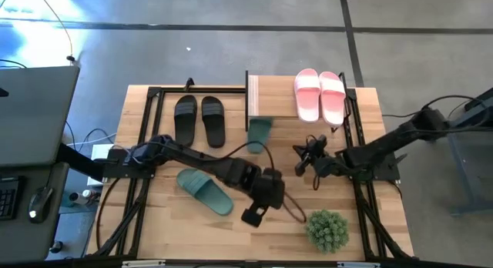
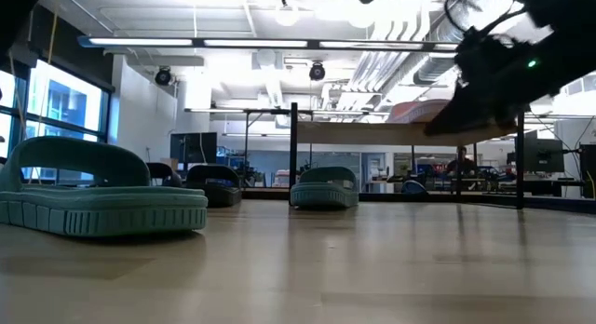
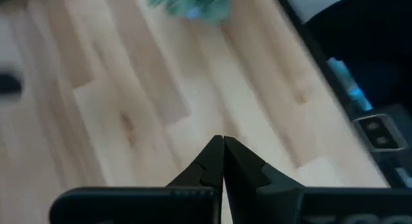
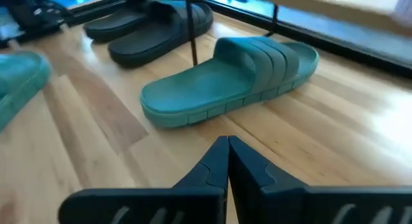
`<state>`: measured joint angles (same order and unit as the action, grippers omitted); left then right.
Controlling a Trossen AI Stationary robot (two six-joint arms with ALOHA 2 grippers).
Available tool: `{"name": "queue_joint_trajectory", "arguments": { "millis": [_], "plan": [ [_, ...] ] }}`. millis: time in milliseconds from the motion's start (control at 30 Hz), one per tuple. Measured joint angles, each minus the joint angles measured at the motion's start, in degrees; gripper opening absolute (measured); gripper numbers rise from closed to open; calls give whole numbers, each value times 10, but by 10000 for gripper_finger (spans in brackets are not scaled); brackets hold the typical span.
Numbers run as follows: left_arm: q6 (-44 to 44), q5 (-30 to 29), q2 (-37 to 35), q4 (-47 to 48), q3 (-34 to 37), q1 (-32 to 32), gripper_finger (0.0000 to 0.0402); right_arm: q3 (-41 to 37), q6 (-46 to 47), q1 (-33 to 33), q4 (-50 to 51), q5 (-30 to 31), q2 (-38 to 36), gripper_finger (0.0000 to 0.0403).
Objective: Pick and place slides into the shelf
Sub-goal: Put the bottom green slipper under the shelf
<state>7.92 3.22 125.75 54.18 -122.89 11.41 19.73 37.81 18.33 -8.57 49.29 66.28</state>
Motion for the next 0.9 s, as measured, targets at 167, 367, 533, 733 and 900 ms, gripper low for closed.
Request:
{"name": "queue_joint_trajectory", "arguments": {
  "millis": [167, 367, 533, 733, 900],
  "plan": [
    [8, 36, -7, -38, 2, 22, 0, 0, 0, -24, -129, -2, 97, 0],
    [11, 146, -7, -178, 45, 42, 0, 0, -38, -55, -214, -38, 187, 0],
    [-12, 154, -8, -326, 99, 43, 0, 0, -32, -78, -232, -43, 217, 0],
    [-51, 173, -8, -491, 191, 24, 0, 0, -53, -91, -278, -54, 235, 0],
    [-81, 162, -40, -496, 264, -16, 0, 0, -52, -100, -287, -54, 235, 0]
  ]
}}
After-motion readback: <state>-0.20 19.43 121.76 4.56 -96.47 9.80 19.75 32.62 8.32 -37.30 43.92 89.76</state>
